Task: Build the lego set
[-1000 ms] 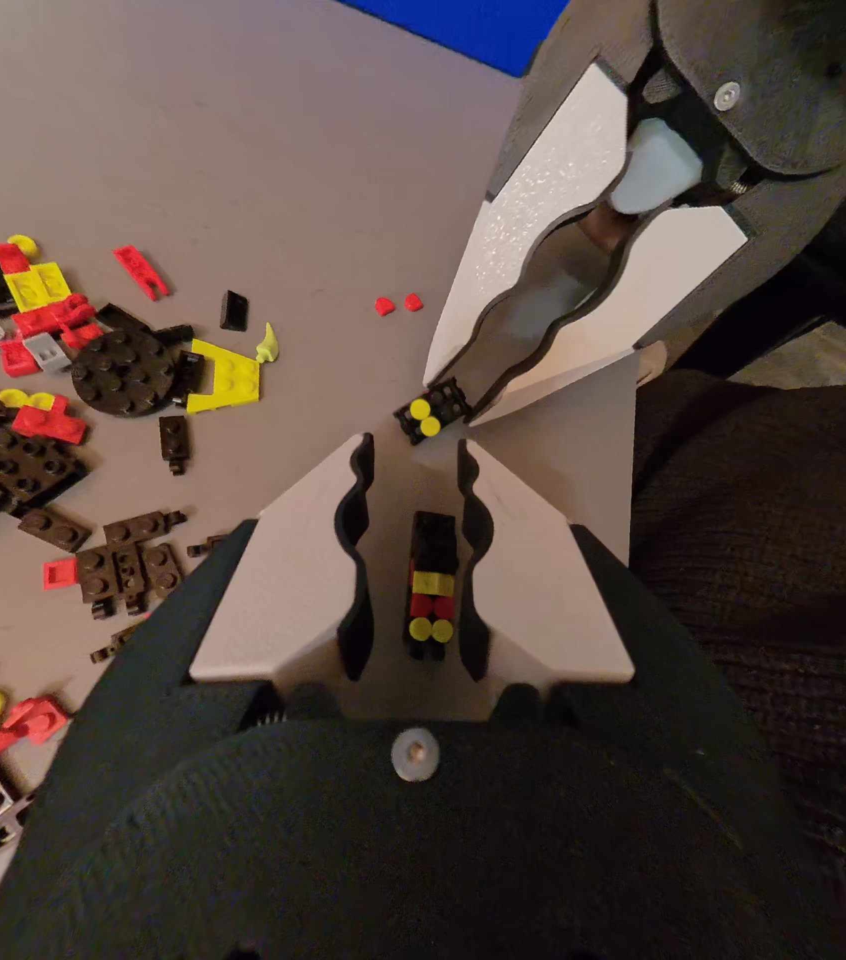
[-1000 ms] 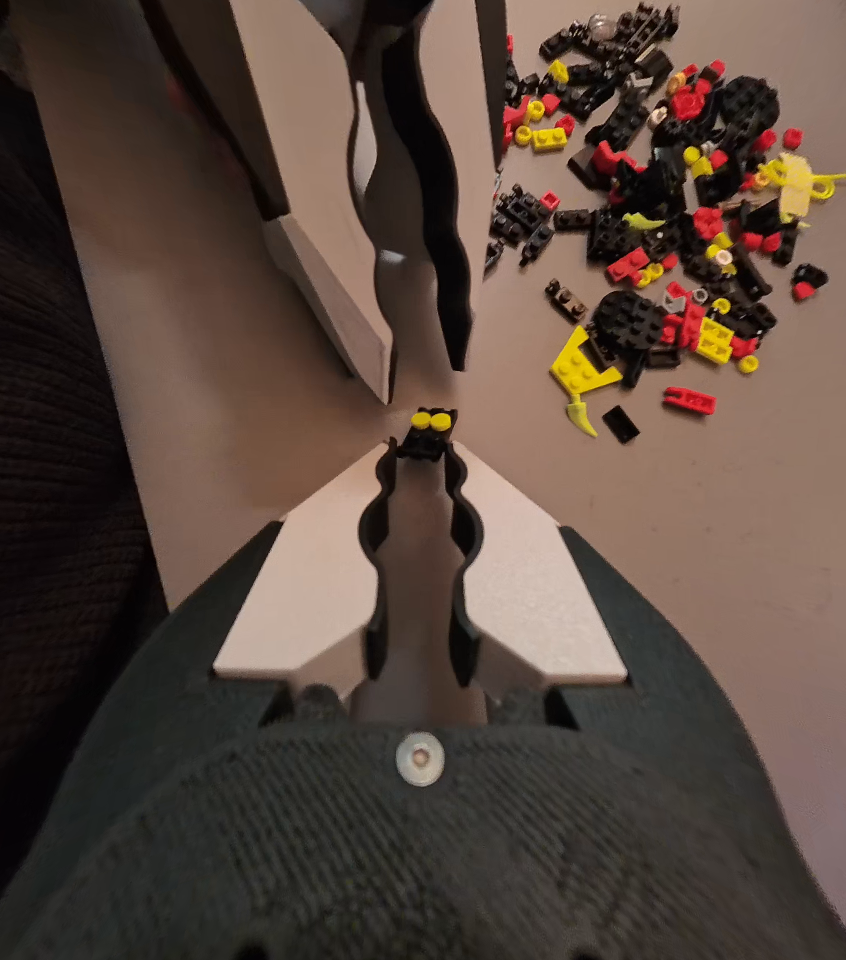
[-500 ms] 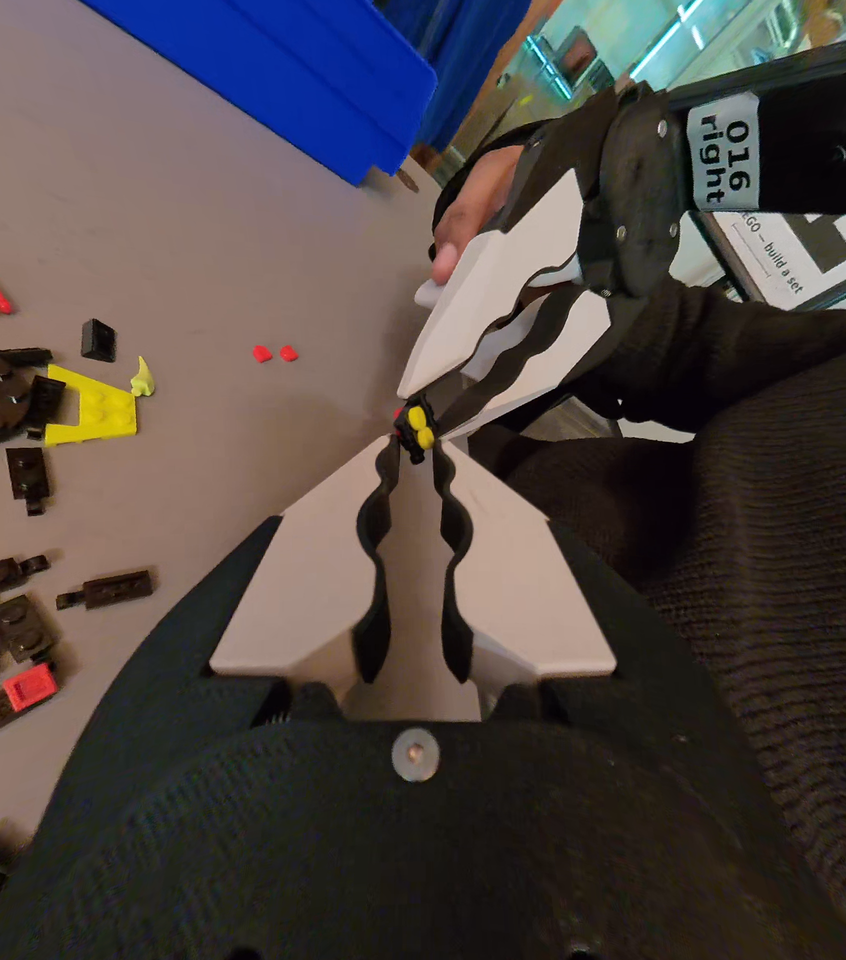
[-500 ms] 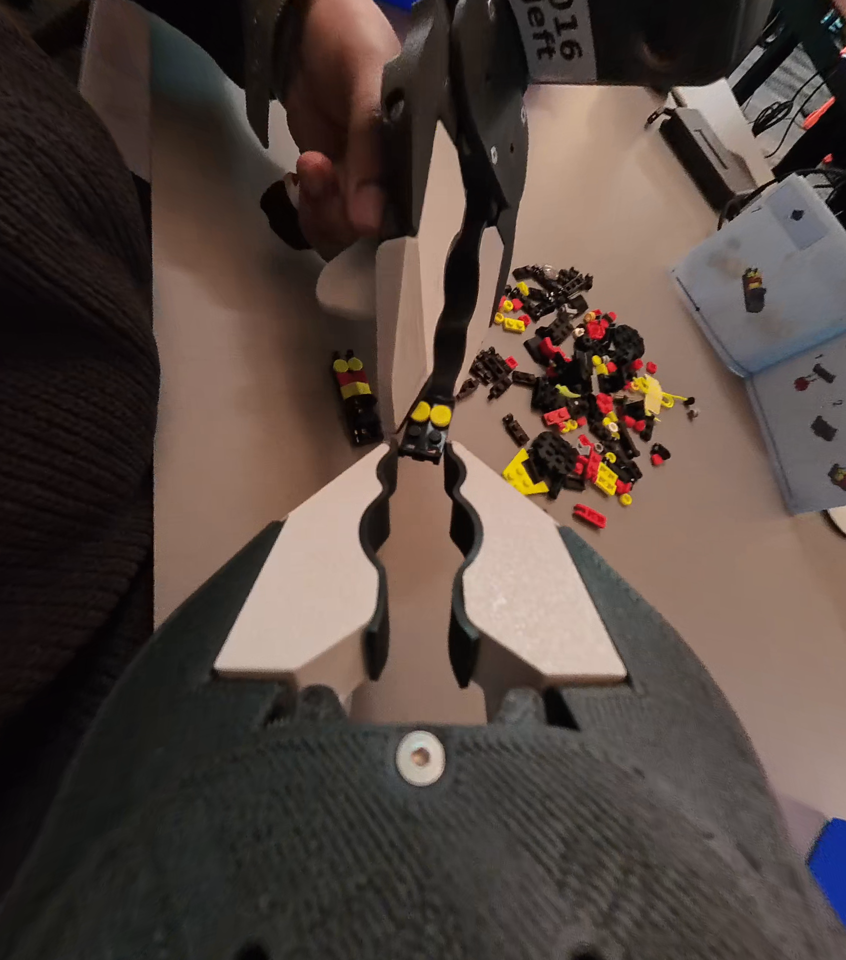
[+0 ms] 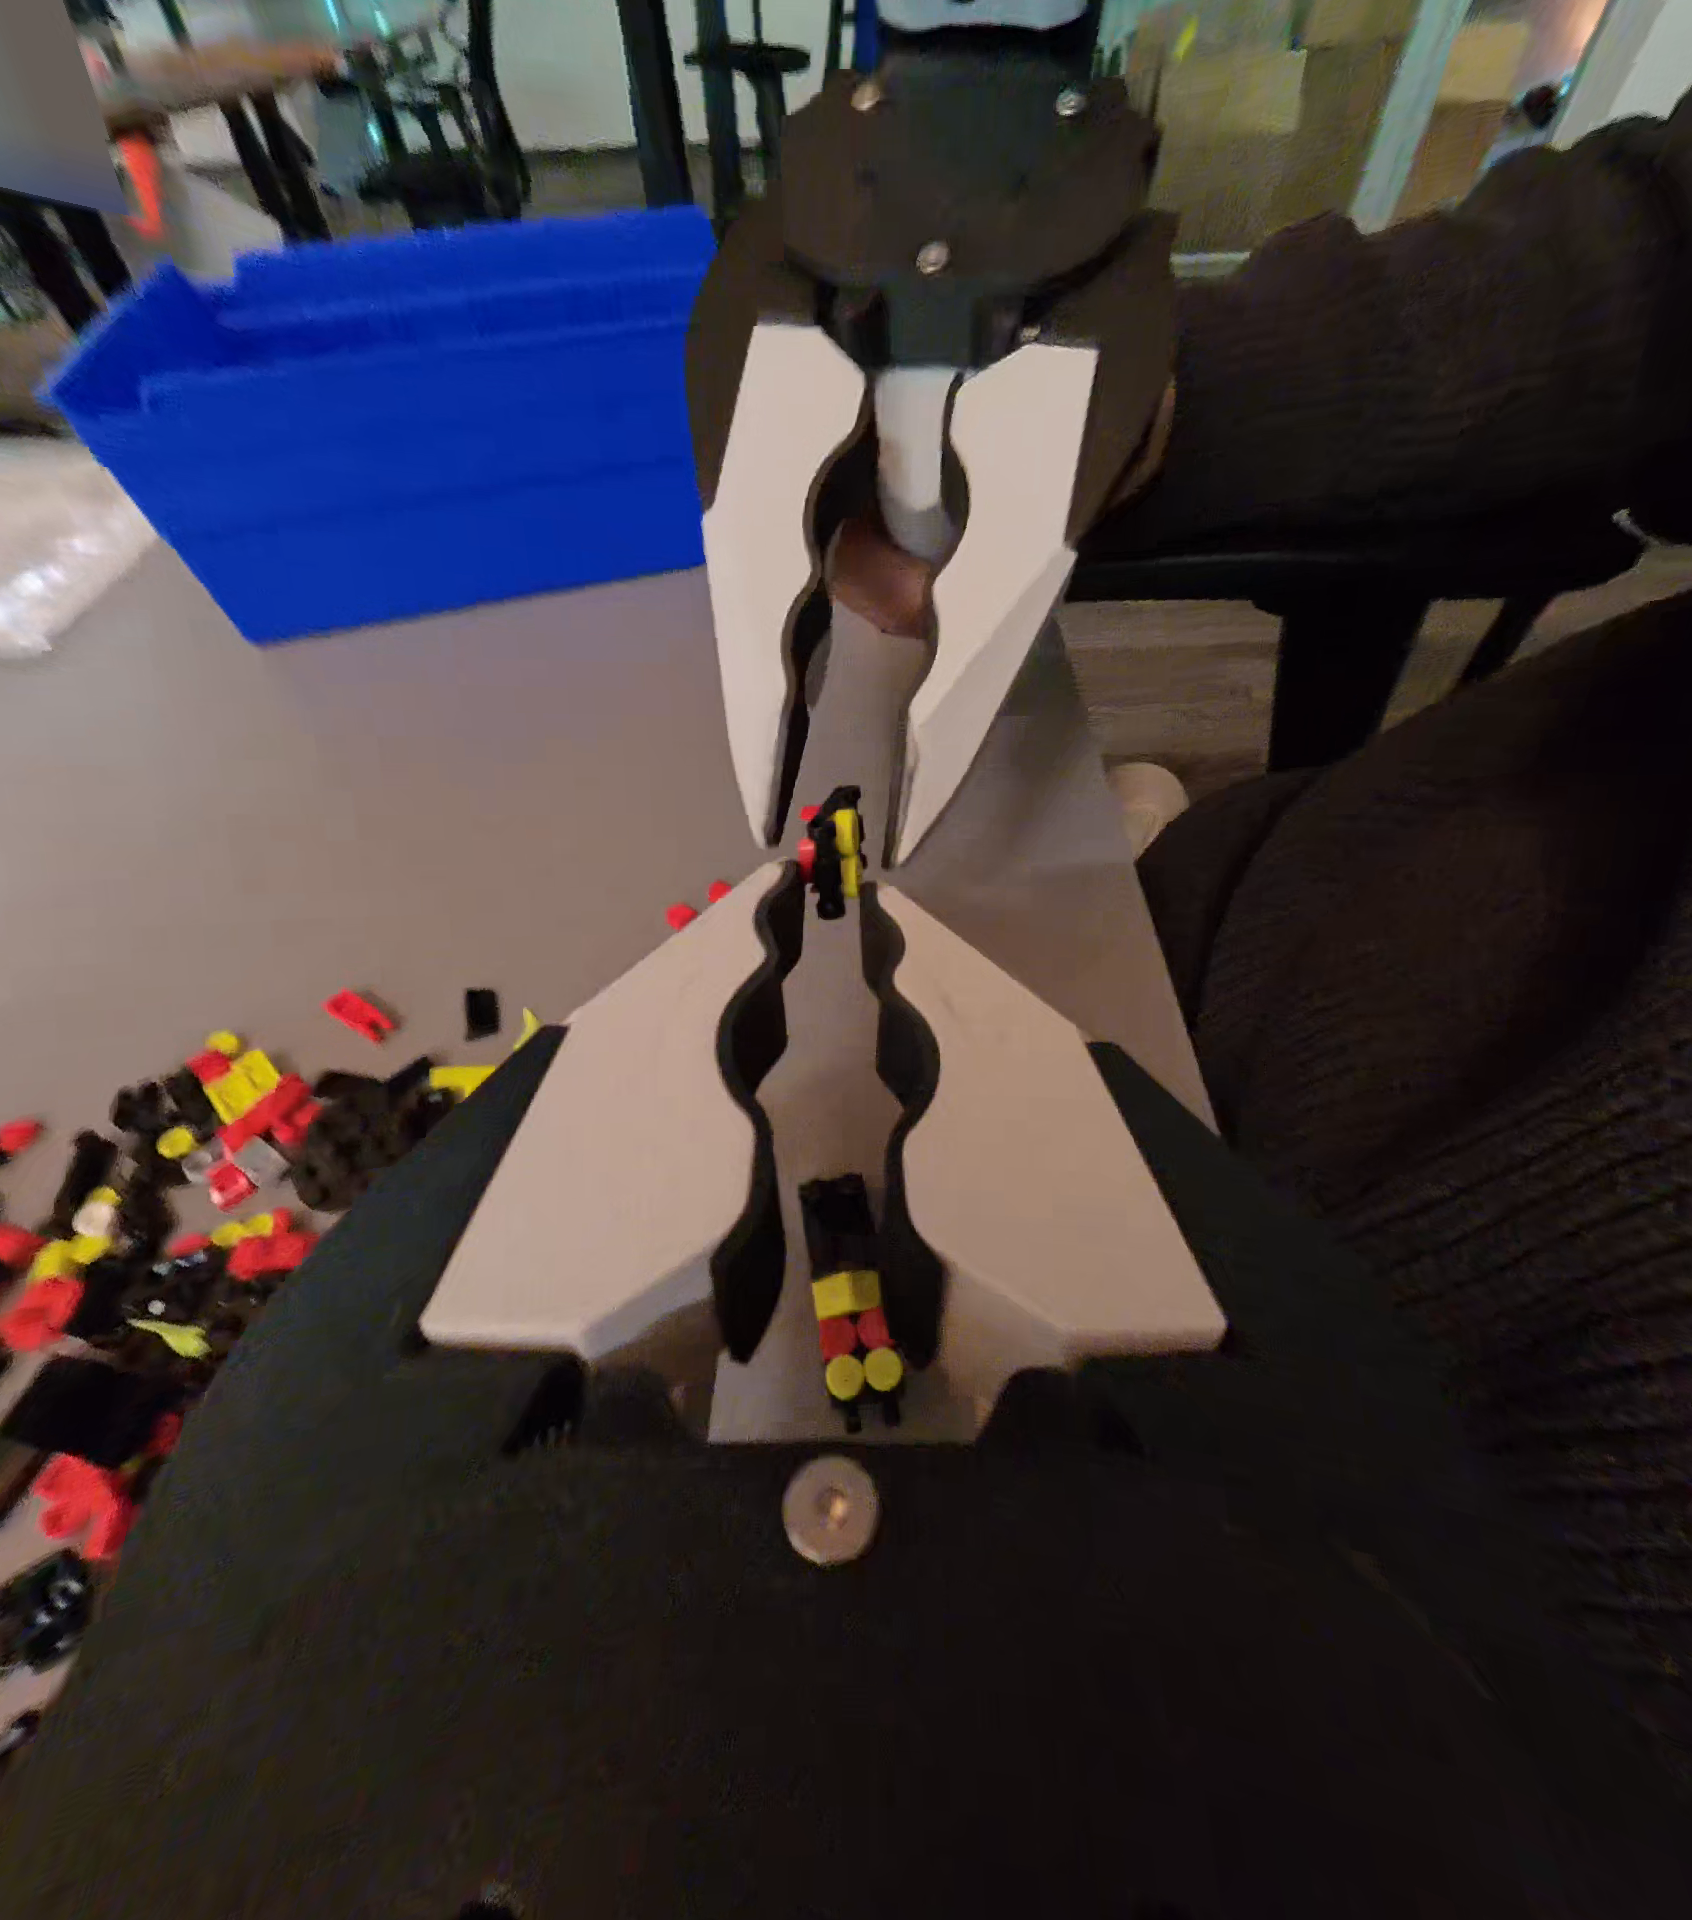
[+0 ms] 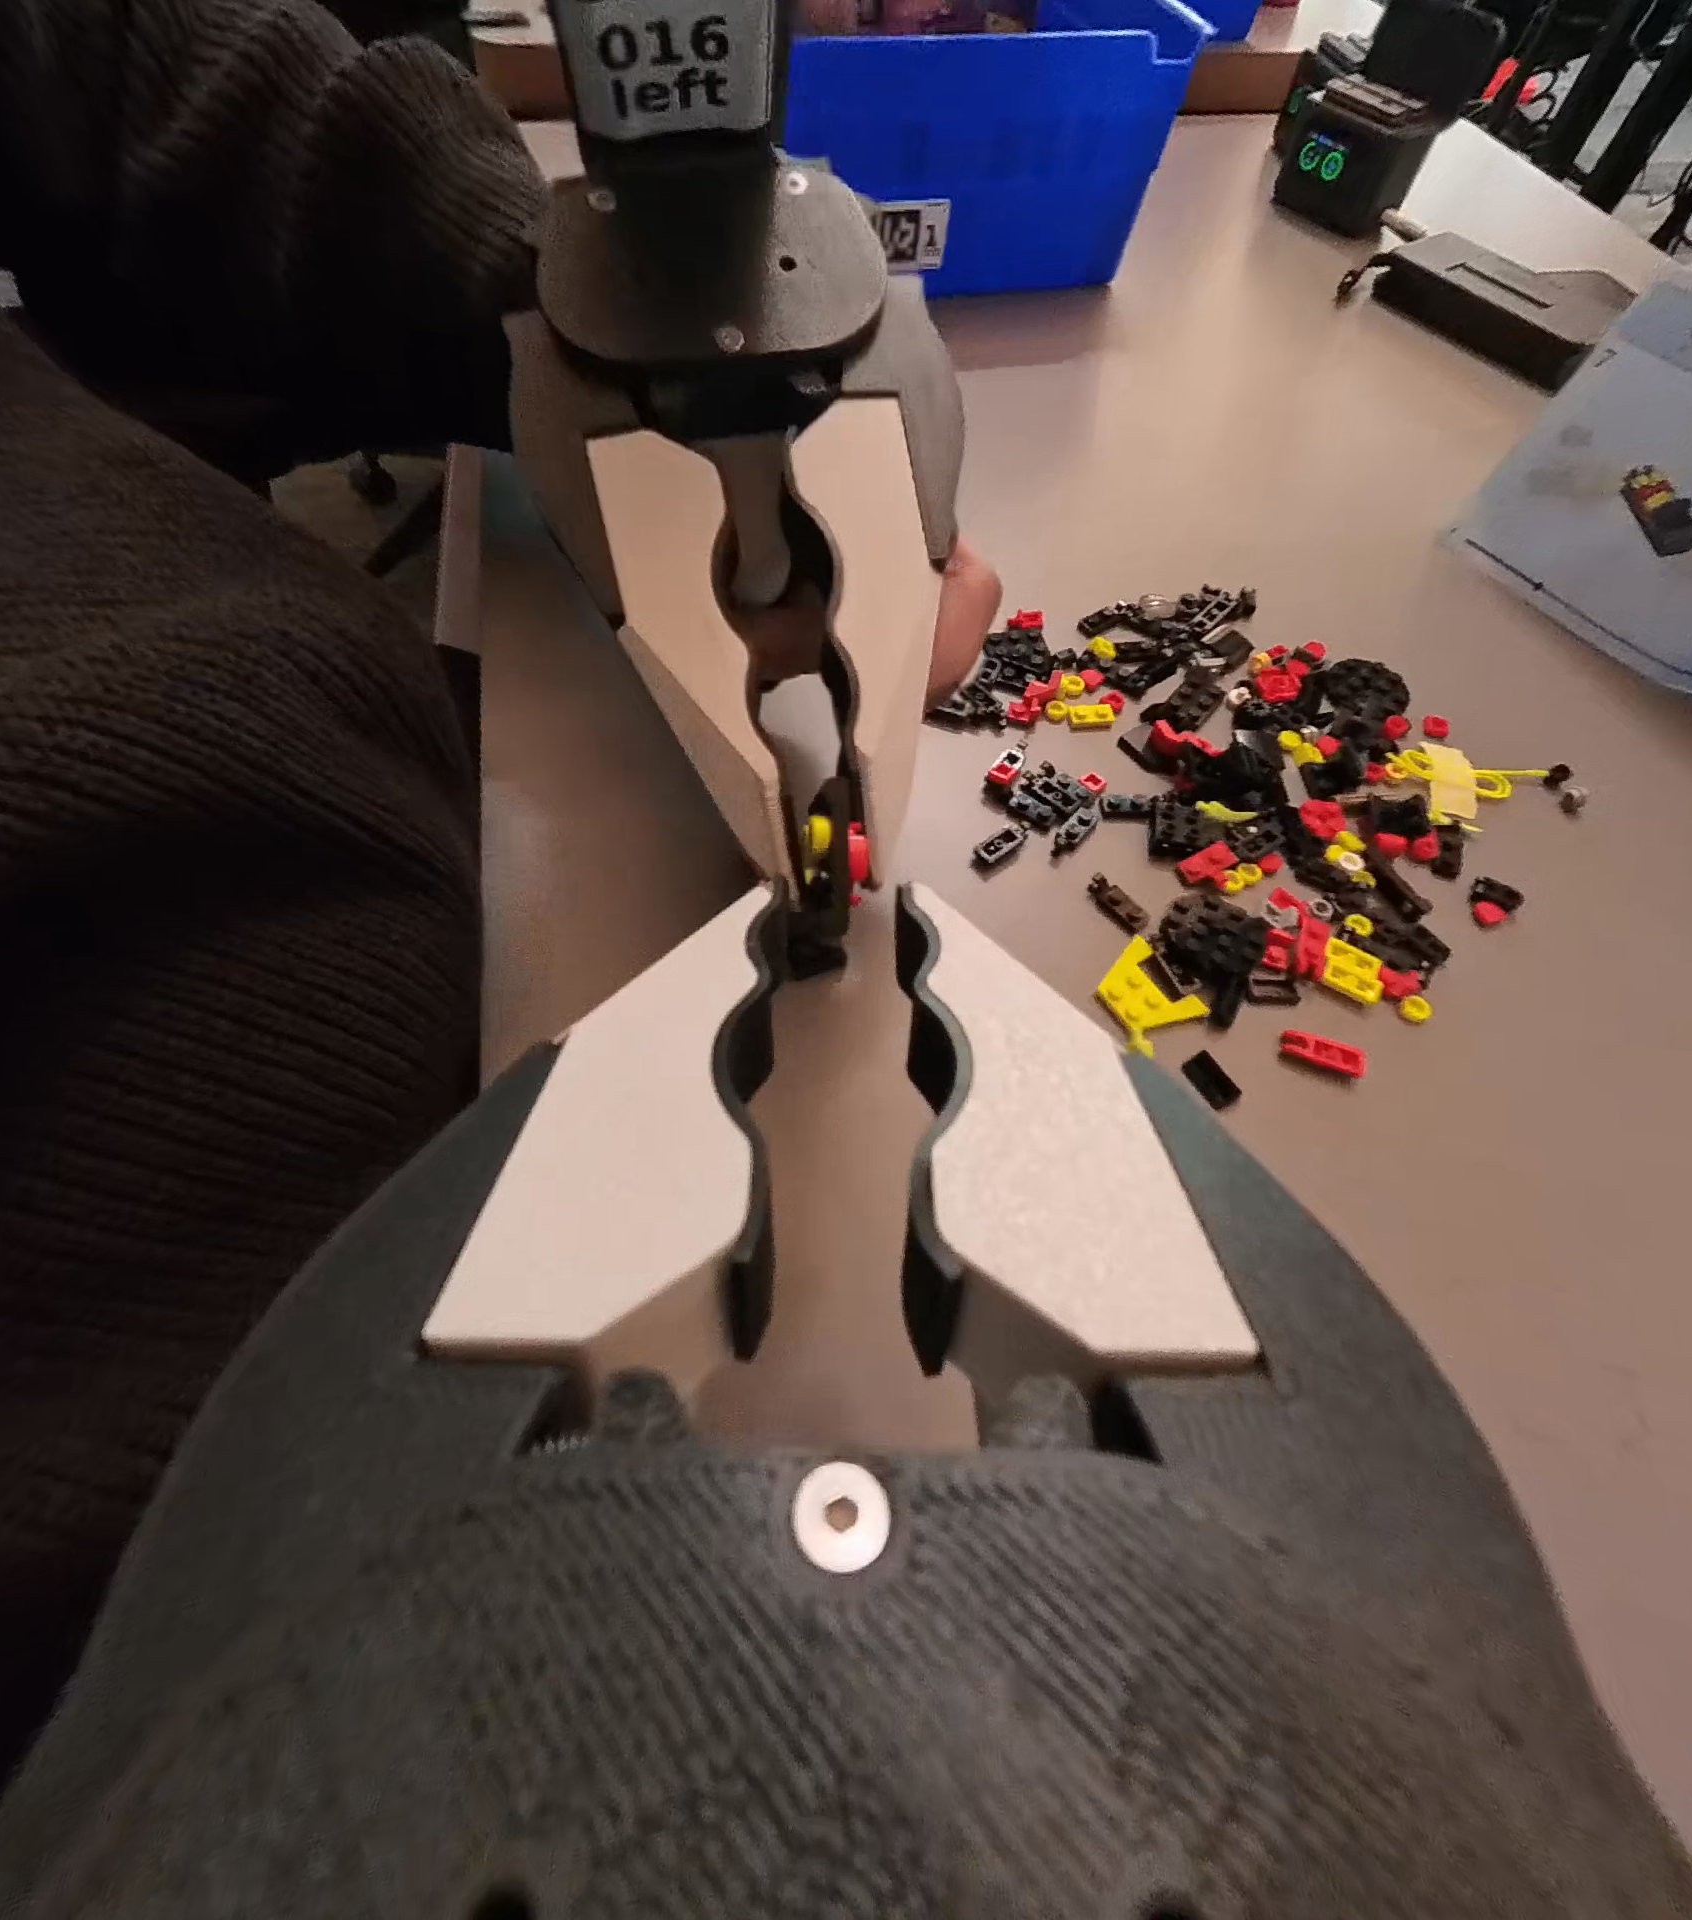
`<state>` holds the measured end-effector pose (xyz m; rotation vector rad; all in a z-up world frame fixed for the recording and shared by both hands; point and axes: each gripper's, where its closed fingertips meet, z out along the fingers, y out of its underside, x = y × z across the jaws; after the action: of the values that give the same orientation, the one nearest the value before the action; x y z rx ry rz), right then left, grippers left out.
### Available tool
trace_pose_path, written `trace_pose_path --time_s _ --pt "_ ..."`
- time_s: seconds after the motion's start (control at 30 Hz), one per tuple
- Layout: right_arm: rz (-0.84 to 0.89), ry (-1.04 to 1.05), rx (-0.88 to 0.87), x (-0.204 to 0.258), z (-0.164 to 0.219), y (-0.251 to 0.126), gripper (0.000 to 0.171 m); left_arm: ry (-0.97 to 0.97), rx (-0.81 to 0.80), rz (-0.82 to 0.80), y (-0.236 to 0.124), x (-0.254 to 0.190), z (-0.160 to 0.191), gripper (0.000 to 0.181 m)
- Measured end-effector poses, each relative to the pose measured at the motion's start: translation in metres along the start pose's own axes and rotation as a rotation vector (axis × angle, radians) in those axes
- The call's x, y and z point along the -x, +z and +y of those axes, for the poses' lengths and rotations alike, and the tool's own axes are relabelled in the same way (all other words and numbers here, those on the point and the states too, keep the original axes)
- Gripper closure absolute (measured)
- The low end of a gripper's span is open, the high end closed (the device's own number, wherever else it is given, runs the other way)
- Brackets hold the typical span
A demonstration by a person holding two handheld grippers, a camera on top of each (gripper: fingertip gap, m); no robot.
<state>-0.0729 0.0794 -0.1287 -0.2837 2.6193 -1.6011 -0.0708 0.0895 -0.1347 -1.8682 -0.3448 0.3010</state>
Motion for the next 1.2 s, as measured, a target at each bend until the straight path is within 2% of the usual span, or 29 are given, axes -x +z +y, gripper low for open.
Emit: trace_pose_path --time_s 0.1,0.4,1.03,1.2 --pt "-0.004 -0.023 0.012 0.005 0.000 0.002 0.155 0.061 -0.002 -0.015 0.000 -0.004 -0.001 0.174" --pt "-0.006 -0.028 -0.028 0.005 -0.008 -0.002 0.158 0.090 0.008 -0.023 0.000 -0.004 0.000 0.174" --pt "-0.044 -0.030 0.043 0.011 -0.001 0.002 0.163 0.103 0.058 -0.008 0.005 -0.009 0.009 0.175" --pt "-0.014 0.000 0.006 0.005 -0.004 0.001 0.163 0.093 0.032 -0.043 0.003 -0.002 0.006 0.173"
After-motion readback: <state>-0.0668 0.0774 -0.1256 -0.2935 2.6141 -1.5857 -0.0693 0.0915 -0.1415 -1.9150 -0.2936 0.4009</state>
